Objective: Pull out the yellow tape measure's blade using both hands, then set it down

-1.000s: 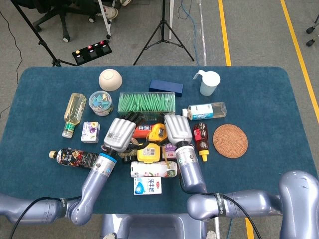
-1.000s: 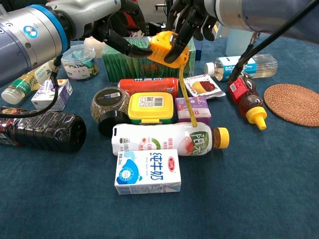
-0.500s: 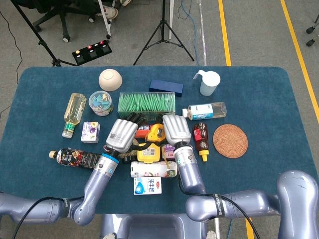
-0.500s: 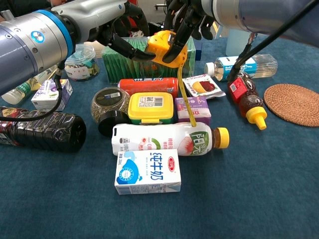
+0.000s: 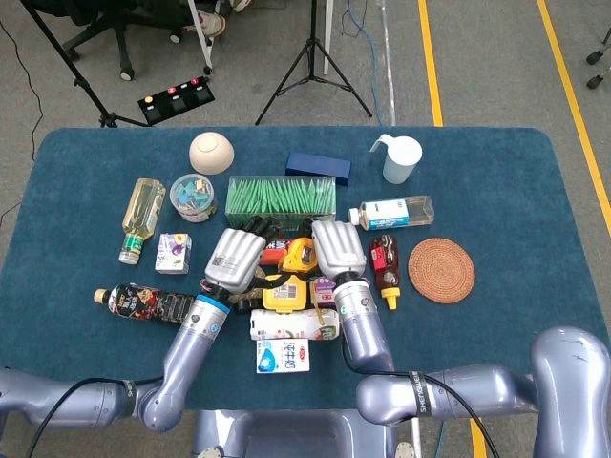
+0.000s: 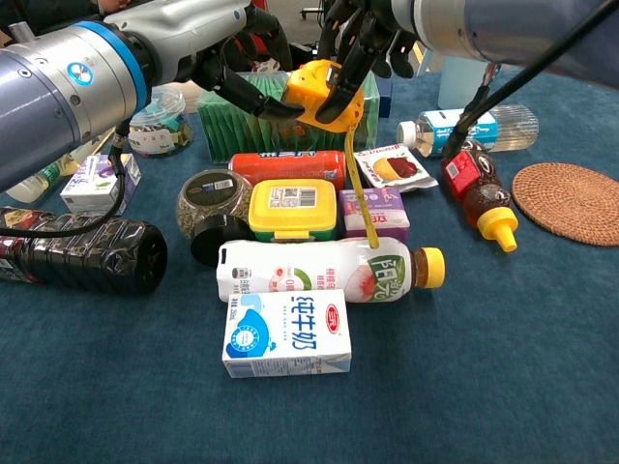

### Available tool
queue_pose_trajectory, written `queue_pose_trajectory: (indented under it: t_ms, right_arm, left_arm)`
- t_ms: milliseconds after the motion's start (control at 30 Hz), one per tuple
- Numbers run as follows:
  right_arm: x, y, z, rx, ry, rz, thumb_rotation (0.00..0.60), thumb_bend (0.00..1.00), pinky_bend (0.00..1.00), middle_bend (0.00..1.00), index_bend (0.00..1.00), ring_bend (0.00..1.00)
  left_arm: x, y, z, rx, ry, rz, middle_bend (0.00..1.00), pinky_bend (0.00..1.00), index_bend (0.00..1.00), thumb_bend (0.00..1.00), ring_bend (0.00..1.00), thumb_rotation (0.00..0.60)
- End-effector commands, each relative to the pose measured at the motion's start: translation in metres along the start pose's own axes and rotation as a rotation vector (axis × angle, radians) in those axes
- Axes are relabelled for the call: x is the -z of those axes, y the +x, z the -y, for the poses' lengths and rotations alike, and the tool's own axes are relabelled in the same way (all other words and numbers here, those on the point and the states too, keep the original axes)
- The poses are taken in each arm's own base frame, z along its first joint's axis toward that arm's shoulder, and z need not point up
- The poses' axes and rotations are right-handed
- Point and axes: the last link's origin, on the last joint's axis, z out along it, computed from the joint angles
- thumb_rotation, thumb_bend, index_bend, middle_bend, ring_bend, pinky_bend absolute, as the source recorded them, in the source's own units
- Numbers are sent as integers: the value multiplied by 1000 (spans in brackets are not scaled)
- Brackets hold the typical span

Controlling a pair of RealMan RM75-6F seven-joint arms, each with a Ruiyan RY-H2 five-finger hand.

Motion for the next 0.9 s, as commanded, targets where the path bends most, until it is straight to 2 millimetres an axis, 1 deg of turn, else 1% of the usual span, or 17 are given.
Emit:
queue_pose_trajectory:
  t_ms: [33, 267, 467, 733, 900]
  right_arm:
    - [0, 0, 0, -2, 2, 1, 600, 317, 785, 641, 691, 785]
    - [2, 0, 0, -3, 12, 3, 600, 317, 786, 641, 691, 784]
    - [3, 1, -1, -1, 12, 6, 600, 319, 787, 641, 691, 784]
    - [2, 1, -3, 2, 6, 6, 600, 321, 787, 641, 691, 784]
    - [2, 1, -5, 1, 3, 7, 600, 322, 787, 640, 691, 785]
  left_arm:
    - [0, 0, 0, 0, 3, -4, 233, 379, 297, 166, 190, 398]
    - [-1, 0, 0, -1, 11, -16, 233, 381, 297, 173, 191, 393]
    - [-1, 2, 1, 3, 14, -24, 233, 381, 297, 204, 190, 400]
    - [0, 2, 3, 2, 11, -31, 233, 382, 297, 271, 190, 392]
    - [1, 3, 4, 2, 12, -33, 233, 381, 297, 302, 190, 396]
